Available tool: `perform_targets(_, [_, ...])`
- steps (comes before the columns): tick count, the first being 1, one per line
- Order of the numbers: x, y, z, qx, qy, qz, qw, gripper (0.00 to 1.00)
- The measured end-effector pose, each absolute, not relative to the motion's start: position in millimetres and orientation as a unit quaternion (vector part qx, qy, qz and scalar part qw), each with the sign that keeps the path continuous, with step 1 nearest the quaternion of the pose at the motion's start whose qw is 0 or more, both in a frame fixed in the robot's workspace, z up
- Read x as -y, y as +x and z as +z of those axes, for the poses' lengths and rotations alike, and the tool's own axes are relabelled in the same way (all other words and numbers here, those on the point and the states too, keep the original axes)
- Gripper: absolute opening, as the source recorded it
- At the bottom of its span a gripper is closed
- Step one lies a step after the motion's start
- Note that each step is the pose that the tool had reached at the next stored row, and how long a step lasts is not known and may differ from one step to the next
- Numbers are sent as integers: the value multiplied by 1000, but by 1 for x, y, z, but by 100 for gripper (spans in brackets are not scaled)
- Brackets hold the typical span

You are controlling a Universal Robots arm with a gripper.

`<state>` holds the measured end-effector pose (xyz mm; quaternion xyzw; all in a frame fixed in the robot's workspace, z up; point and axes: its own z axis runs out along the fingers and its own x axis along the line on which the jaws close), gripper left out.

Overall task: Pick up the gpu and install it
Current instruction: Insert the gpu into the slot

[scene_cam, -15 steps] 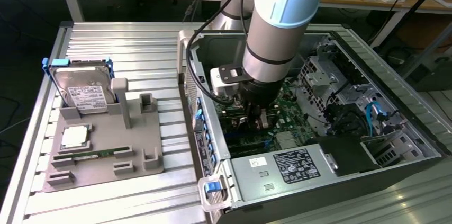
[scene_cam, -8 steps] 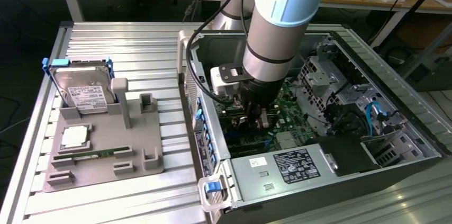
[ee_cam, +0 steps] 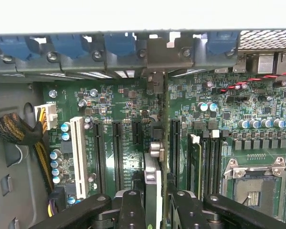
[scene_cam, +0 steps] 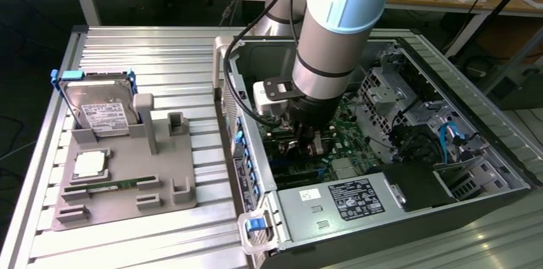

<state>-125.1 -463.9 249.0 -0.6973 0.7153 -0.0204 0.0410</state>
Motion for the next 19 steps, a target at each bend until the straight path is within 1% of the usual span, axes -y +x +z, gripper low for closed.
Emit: perform_targets(19, [464, -125, 244, -715, -697, -20, 41, 27])
